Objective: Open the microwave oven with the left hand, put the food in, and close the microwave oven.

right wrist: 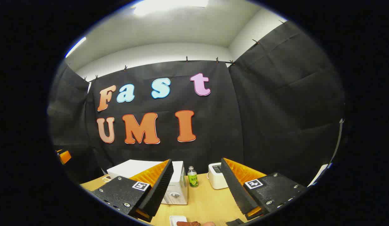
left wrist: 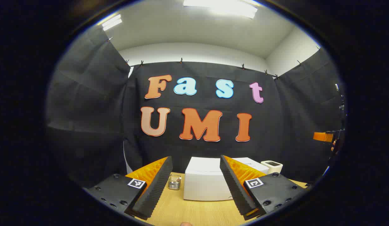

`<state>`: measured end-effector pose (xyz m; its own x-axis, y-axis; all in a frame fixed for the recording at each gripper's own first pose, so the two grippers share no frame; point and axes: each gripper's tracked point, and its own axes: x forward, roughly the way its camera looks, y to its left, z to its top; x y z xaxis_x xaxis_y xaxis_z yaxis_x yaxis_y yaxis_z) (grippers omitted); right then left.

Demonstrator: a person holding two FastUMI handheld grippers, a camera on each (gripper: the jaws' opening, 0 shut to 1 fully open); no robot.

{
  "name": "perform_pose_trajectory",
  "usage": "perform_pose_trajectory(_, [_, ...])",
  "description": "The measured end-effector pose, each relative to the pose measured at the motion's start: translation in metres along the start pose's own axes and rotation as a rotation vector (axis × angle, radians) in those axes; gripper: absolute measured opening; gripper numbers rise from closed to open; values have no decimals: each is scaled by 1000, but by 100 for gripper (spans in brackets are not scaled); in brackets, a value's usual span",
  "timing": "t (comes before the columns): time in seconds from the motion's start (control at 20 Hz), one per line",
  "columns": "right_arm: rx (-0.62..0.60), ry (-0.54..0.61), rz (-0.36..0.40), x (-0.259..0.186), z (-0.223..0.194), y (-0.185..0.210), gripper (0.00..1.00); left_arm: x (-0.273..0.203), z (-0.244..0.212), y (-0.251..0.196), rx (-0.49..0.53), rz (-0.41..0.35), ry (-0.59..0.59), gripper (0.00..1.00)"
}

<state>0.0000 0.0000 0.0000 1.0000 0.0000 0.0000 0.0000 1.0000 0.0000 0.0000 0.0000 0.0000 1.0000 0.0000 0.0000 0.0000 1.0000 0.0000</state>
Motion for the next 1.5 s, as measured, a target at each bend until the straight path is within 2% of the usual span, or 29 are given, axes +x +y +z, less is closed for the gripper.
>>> perform_pose_trajectory(0.3, [-11, -15, 2, -18, 15, -13, 94, -21, 3, 13, 18, 26, 6, 99])
perform_pose_trajectory(0.55, [-72, -22, -48, -10, 9, -16, 94, 0, -21, 6, -31, -31, 57, 99])
perform_pose_trajectory(0.65, [-99, 7, -25, -11, 0, -5, 94, 4, -26, 6, -60, -32, 69, 99])
perform_pose_trajectory(0.9, [-109, 14, 18, -13, -5, 7, 94, 6, -39, 5, -31, -12, 94, 98])
perform_pose_trajectory(1.3, [-106, 19, 3, -13, -13, -7, 94, 7, -42, -20, -19, -23, 107, 99])
perform_pose_trajectory(1.5, [-125, 6, -45, -15, -13, -27, 94, 13, -58, -61, -27, -84, 133, 97])
